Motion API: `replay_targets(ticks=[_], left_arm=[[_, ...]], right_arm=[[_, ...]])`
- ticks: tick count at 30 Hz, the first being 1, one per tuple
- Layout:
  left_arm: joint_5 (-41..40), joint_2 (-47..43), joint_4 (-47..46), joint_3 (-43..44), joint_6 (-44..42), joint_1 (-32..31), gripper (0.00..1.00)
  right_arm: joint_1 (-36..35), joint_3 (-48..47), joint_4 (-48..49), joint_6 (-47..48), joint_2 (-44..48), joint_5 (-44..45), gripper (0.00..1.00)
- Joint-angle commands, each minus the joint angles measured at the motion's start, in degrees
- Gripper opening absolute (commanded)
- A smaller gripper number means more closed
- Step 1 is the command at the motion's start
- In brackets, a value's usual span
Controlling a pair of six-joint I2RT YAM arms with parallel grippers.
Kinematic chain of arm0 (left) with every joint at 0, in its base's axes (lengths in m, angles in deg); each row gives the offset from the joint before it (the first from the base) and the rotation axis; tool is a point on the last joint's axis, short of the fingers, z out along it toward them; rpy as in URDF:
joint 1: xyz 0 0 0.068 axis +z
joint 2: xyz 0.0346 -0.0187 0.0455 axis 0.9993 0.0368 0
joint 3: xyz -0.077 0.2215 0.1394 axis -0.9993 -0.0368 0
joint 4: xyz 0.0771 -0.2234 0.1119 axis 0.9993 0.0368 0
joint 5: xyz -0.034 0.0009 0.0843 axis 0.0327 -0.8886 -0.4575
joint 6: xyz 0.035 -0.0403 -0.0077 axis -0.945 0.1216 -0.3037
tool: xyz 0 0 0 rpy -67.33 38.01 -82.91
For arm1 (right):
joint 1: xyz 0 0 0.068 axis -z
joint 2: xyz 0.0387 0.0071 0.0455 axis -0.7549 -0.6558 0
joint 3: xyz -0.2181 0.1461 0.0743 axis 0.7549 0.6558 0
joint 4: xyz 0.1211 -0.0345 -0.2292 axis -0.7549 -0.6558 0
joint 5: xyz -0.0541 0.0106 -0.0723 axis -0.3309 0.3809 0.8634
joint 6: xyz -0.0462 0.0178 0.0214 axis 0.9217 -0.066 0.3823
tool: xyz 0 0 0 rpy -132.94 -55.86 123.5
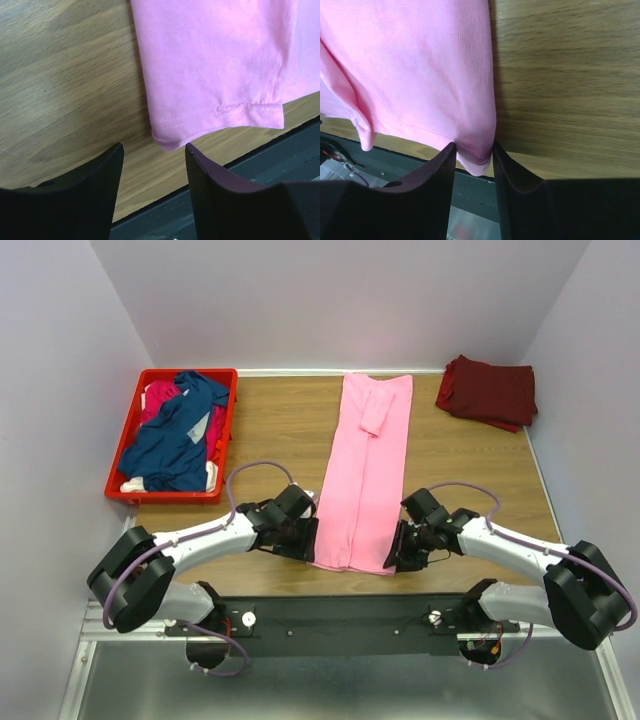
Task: Fold and stack the t-shirts
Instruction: Fold the tshirt
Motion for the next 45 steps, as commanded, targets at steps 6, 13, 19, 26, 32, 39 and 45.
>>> replay_targets(ticks=[6, 13, 19, 26, 32, 39, 45], left_arm=[[1.3, 1.8, -1.8, 0.7, -1.2, -0.1, 0.6], [1.9, 3.0, -2.1, 2.2, -1.0, -0.1, 0.6], [0.9, 4.1, -2.0, 3.2, -0.8, -0.1, 0.47], [2.1, 7.4, -3.2, 3.1, -1.0, -0.7, 0.43], [2.6, 10.8, -3.2, 2.1, -1.0, -1.8, 0.34], [-0.1, 10.3, 0.7, 1.7, 0.9, -4.3, 0.22], [-0.7, 6.0, 4.4, -0.4, 4.5, -7.2, 0.0]], right_arm=[[-0.7, 4.4, 1.0, -2.4, 0.2, 4.6, 0.38], [-0.7, 4.4, -0.8, -0.9, 0.9, 6.9, 0.13], [-0.7, 3.5, -0.8, 0.3, -0.6, 7.2, 0.1], [-0.7, 3.5, -0.7, 0.9, -0.8, 7.3, 0.1], [-0.7, 3.8, -0.8, 1.6, -0.3, 7.1, 0.1], [-0.7, 4.5, -0.8, 1.7, 1.3, 6.9, 0.1], [-1.0, 5.7, -2.2, 2.0, 3.6, 2.8, 0.04]])
